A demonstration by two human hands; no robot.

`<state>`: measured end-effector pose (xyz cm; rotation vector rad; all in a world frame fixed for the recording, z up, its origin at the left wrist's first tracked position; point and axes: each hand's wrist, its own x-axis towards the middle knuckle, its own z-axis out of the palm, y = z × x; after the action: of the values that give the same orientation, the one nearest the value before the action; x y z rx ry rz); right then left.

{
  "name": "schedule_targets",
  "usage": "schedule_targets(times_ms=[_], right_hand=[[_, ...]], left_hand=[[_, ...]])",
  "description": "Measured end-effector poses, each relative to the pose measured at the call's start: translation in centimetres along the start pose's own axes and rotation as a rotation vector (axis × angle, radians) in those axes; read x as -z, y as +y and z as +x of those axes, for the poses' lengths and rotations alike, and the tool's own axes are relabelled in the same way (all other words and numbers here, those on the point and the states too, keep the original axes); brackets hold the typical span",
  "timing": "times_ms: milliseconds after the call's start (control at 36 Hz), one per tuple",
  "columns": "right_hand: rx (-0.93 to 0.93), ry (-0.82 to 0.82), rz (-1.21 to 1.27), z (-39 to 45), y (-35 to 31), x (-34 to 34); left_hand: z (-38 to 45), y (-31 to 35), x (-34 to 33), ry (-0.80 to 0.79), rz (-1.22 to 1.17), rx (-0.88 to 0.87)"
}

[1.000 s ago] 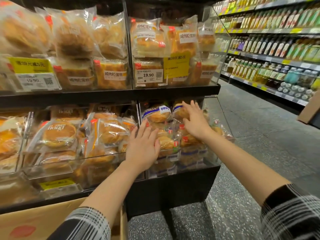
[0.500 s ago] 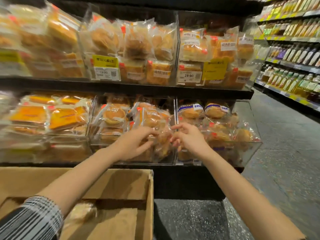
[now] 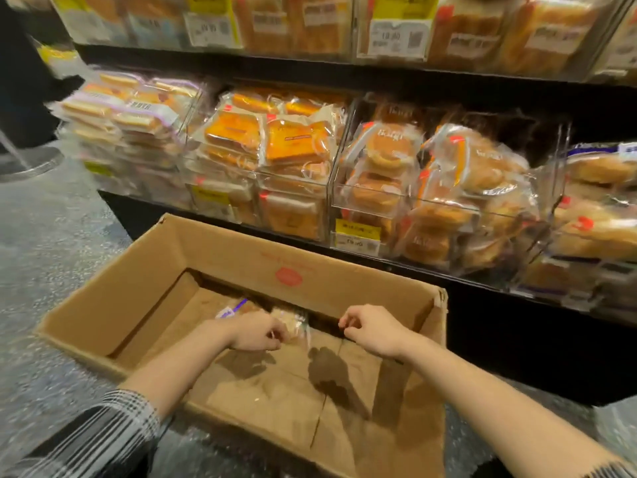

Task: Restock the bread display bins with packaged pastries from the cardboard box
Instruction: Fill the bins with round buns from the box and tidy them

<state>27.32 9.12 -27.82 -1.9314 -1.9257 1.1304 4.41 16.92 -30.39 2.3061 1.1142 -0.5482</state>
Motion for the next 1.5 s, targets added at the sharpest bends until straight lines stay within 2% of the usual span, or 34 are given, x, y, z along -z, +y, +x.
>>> schedule_targets(times_ms=[111, 194, 306, 444, 528, 583, 667, 833, 889, 1000, 1139, 1250, 1306, 1389, 1500], right_hand=[[-0.006, -0.071, -0.094, 1.8, 1.3, -1.9], [0.014, -0.077, -0.138, 3.1, 1.9, -2.9], [0.068, -0.068, -0.284, 4.5, 2.6, -3.9], [0.107, -0.087, -0.469, 5.9, 3.6, -4.6], [0.11, -0.115, -0.555, 6.6, 3.9, -5.1], [0.125, -0.142, -0.605, 7.0, 3.9, -5.5], [0.141, -0.184, -0.649, 7.6, 3.9, -5.8], [0.132, -0.226, -0.677, 8.0, 4.3, -6.1], [0.115, -0.241, -0.661, 8.1, 4.6, -6.2], [0.005, -0.221, -0.45, 8.4, 4.9, -6.1], [-0.192, -0.126, 0.108, 8.9, 4.8, -5.5], [-0.335, -0.185, 0.539, 8.3, 5.1, -4.4], [-0.355, -0.28, 0.641, 7.8, 5.3, -4.0], [-0.318, -0.357, 0.803, 7.4, 5.1, -3.7], [-0.275, -0.254, 0.972, 7.4, 4.5, -4.0]], left_hand=[[2.6, -0.8, -2.3, -0.072, 0.009, 0.04], [5.0, -1.4, -3.9, -0.056, 0.051, 0.072], [8.5, -2.6, -5.9, 0.008, 0.228, 0.135], [11.6, -4.9, -7.7, -0.071, 0.448, 0.202], [12.3, -5.5, -8.1, 0.055, 0.526, 0.224], [12.3, -5.4, -8.1, 0.17, 0.506, 0.26], [12.7, -5.4, -8.8, 0.217, 0.425, 0.282], [12.9, -4.6, -9.6, 0.094, 0.255, 0.29], [12.8, -4.5, -8.3, 0.048, 0.048, 0.264], [11.0, -3.6, -4.8, -0.172, -0.68, 0.156], [9.7, -2.4, -4.0, -0.267, -1.358, 0.052], [10.5, -3.1, -4.4, -0.246, -1.48, 0.044], [10.7, -3.2, -4.4, -0.237, -1.518, 0.039], [10.6, -2.4, -3.7, -0.314, -1.536, -0.011], [10.7, -1.1, -2.3, -0.442, -1.536, -0.059]])
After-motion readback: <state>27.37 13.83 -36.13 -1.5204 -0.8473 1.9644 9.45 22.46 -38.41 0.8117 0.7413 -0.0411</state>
